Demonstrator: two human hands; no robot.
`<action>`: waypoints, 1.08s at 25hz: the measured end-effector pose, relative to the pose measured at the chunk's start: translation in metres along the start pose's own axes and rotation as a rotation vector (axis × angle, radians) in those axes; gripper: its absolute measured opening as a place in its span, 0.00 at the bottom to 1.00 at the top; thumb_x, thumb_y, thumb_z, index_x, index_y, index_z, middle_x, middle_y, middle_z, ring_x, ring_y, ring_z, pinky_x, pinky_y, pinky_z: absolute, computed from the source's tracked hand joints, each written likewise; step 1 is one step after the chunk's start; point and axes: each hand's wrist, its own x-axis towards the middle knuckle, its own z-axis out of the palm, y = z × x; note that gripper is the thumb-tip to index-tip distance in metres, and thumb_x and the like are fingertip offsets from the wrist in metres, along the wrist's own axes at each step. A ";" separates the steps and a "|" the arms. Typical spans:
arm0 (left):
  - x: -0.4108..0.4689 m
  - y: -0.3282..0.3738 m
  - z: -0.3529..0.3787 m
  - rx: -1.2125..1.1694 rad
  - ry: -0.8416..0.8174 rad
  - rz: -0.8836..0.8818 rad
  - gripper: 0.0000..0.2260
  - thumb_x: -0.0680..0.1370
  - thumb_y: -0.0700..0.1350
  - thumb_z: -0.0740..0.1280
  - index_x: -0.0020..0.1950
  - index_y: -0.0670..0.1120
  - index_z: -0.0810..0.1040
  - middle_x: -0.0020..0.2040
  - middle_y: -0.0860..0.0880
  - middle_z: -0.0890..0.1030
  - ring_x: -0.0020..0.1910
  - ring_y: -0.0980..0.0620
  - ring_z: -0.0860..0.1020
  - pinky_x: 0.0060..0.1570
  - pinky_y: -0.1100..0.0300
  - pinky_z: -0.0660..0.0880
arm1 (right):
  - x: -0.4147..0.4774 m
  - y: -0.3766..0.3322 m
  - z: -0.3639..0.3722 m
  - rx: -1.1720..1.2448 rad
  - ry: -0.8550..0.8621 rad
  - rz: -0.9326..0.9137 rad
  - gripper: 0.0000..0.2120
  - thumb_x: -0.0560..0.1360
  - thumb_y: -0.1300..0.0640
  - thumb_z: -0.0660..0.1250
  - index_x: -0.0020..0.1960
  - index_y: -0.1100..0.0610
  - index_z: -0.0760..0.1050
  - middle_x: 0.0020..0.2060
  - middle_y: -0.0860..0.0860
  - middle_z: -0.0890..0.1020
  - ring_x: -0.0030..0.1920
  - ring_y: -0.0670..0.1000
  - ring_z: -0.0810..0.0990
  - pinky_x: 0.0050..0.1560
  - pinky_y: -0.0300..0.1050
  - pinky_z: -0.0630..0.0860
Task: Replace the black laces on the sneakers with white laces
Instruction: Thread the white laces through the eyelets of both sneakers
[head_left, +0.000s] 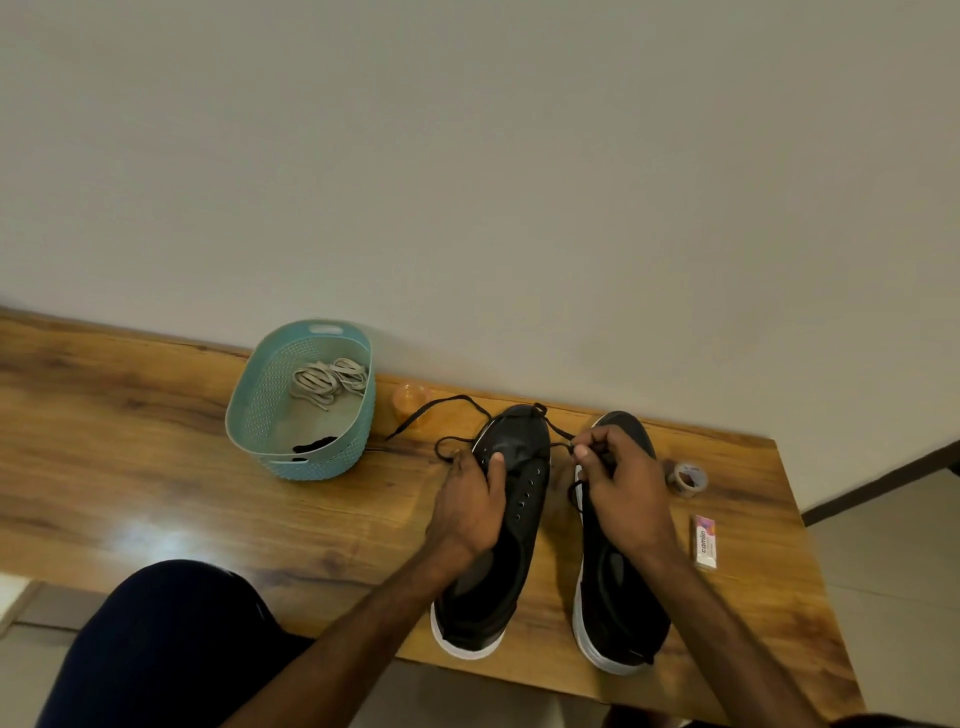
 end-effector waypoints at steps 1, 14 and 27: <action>0.001 -0.001 0.000 -0.029 0.005 -0.006 0.23 0.84 0.58 0.50 0.65 0.42 0.70 0.57 0.44 0.78 0.54 0.48 0.78 0.52 0.56 0.74 | -0.001 -0.002 0.001 0.018 -0.013 -0.003 0.08 0.79 0.63 0.66 0.49 0.50 0.78 0.43 0.43 0.82 0.44 0.39 0.79 0.44 0.29 0.74; -0.098 0.056 -0.074 0.031 -0.146 0.646 0.12 0.83 0.48 0.59 0.64 0.48 0.76 0.73 0.52 0.68 0.72 0.57 0.66 0.69 0.60 0.66 | -0.067 -0.074 -0.043 0.301 -0.143 -0.190 0.10 0.81 0.64 0.63 0.55 0.50 0.70 0.39 0.52 0.82 0.38 0.54 0.81 0.41 0.52 0.78; -0.115 0.081 -0.192 0.238 0.083 0.547 0.24 0.79 0.50 0.68 0.74 0.53 0.68 0.73 0.49 0.69 0.71 0.50 0.67 0.71 0.53 0.65 | -0.114 -0.175 -0.114 0.210 -0.394 -0.081 0.14 0.83 0.53 0.61 0.46 0.55 0.83 0.27 0.46 0.72 0.27 0.43 0.69 0.30 0.34 0.66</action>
